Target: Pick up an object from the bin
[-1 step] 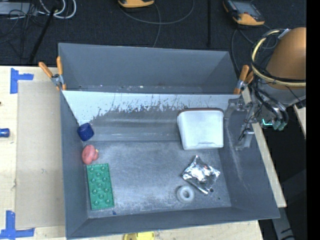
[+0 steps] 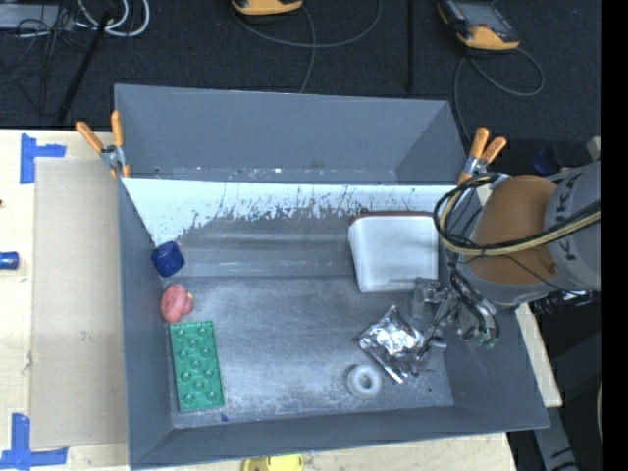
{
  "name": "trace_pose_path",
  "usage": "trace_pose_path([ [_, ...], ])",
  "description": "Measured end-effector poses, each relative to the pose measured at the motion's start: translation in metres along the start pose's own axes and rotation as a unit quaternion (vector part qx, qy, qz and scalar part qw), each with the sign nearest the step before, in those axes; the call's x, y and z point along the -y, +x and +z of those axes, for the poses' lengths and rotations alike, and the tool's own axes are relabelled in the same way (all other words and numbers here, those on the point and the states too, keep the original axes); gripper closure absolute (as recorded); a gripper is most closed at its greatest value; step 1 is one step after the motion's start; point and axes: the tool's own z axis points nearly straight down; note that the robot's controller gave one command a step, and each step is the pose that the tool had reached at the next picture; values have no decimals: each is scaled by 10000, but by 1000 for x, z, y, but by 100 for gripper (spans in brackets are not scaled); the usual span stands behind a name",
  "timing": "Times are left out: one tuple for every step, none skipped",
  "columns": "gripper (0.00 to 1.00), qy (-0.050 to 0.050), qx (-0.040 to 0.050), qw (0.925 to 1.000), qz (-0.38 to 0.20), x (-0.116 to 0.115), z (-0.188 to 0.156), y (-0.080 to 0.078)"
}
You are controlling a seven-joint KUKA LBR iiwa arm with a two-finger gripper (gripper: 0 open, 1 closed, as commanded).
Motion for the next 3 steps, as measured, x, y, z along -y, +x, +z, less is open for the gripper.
trace_pose_path([
  [0,-9,71,9962,865,-4,-32,42],
  [0,-20,82,9821,1881,-35,-43,34],
  [0,-40,77,9642,2651,10,-5,-26],
])
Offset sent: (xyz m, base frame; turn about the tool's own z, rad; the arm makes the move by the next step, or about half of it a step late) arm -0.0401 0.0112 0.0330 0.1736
